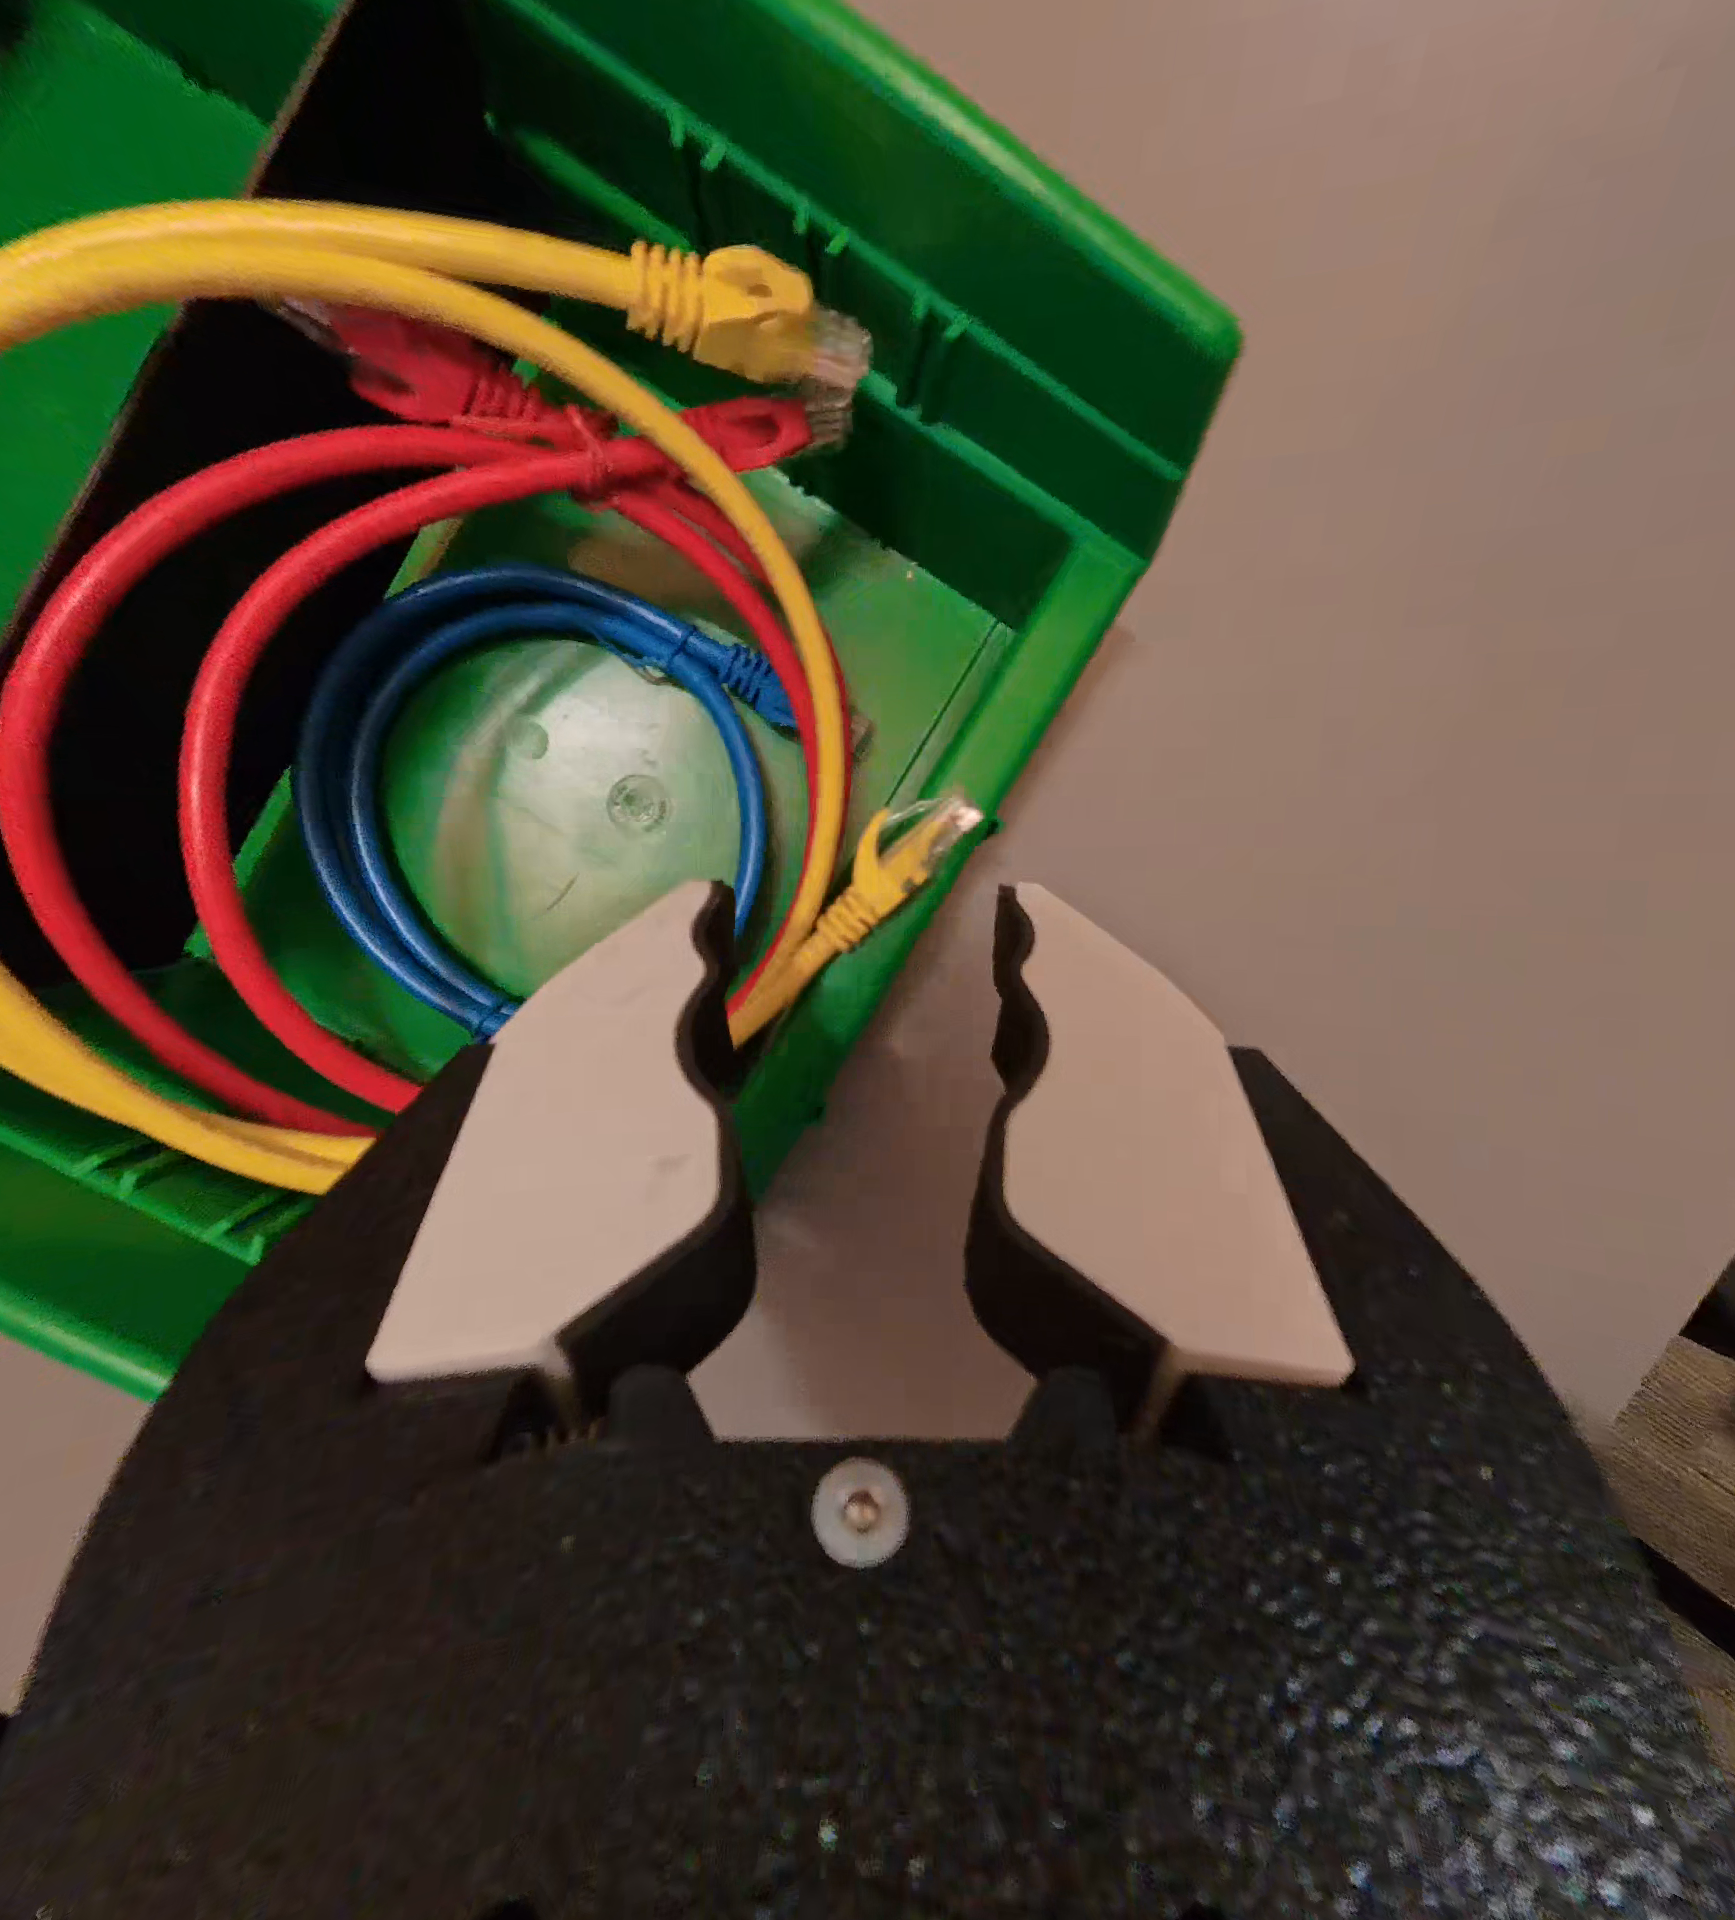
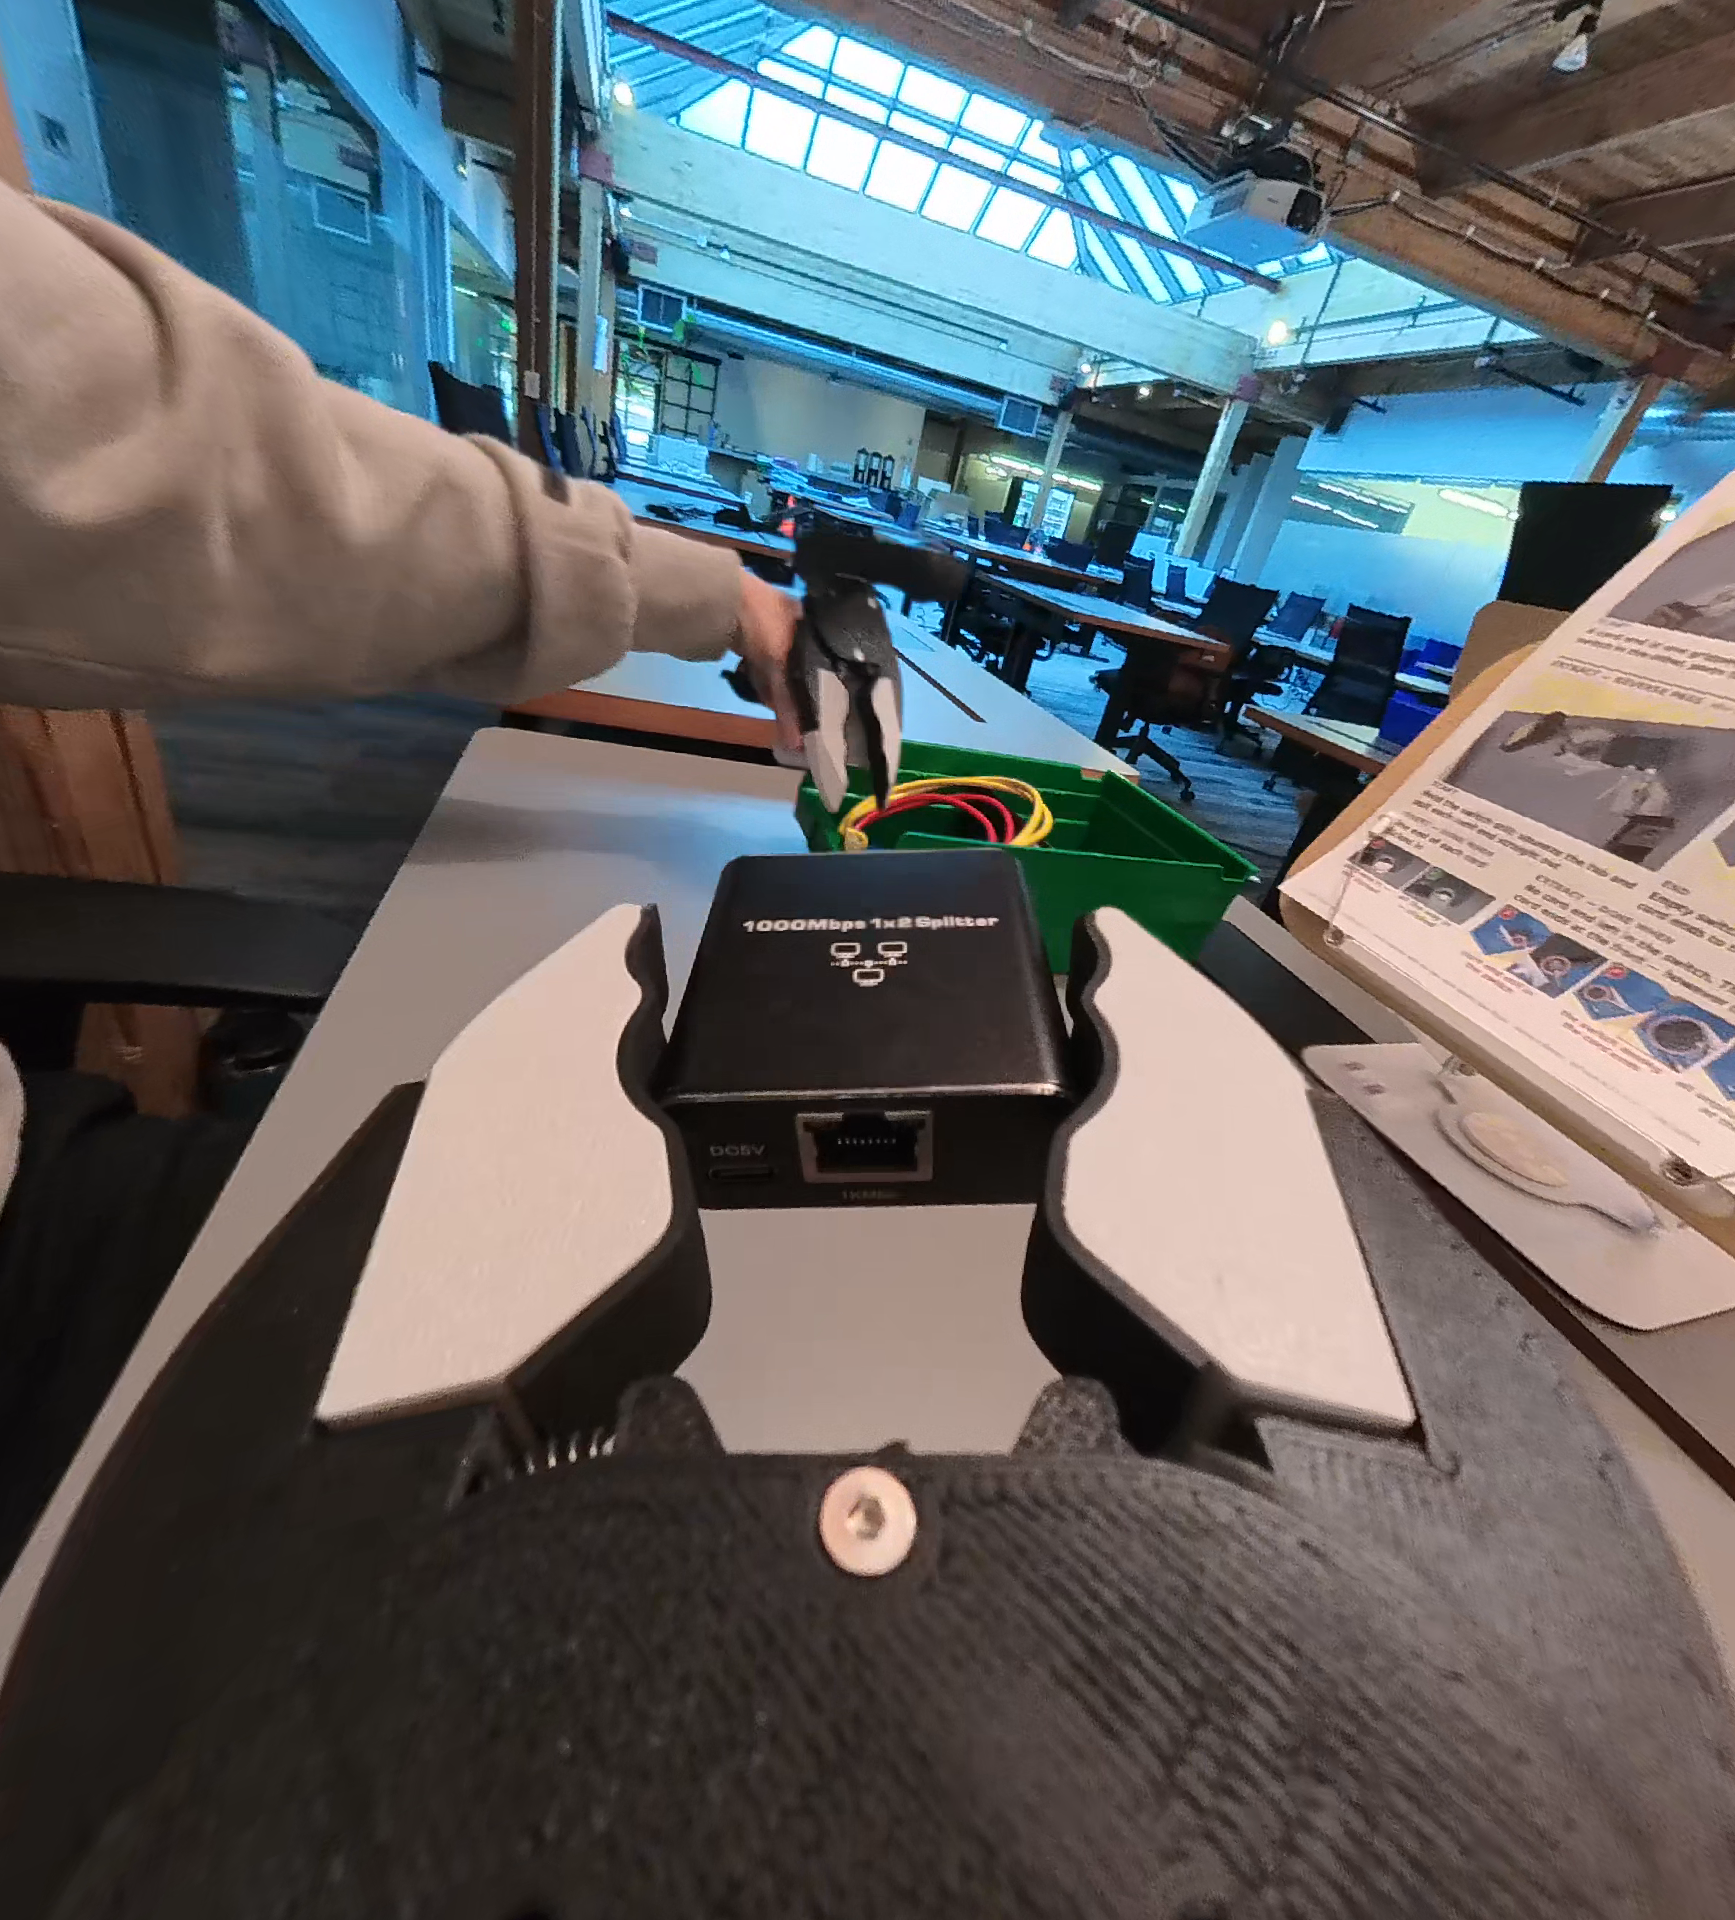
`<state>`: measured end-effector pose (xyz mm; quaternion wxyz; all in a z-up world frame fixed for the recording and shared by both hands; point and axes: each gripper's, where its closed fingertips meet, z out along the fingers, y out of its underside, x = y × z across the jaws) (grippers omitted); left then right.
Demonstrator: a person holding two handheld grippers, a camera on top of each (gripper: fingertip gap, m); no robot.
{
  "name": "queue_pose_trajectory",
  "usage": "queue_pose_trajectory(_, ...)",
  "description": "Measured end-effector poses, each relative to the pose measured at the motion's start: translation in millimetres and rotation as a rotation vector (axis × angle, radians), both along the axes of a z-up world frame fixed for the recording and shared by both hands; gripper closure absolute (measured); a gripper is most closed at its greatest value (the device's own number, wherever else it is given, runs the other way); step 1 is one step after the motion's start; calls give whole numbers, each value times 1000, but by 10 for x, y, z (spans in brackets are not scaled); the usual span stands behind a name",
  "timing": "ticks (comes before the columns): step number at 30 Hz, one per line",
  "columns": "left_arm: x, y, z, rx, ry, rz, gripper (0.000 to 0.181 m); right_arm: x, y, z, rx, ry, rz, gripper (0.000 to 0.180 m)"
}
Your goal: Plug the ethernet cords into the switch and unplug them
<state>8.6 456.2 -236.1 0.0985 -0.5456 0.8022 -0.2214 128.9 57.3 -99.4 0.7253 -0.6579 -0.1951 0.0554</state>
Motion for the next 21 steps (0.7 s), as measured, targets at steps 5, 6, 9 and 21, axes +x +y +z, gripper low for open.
queue_pose_trajectory(5,-85,-66,-254,-114,205,-9,157,-40,-35,17,4,20,16,104)
queue_pose_trajectory(6,-68,-58,-259,-86,183,-35,163,-35,-44,16,5,13,8,104)
queue_pose_trajectory(9,60,-41,-90,26,26,-86,169,-26,-65,4,-3,-9,-3,105)
queue_pose_trajectory(21,144,-1932,954,471,-579,229,173,-42,-167,162,55,-11,18,105)
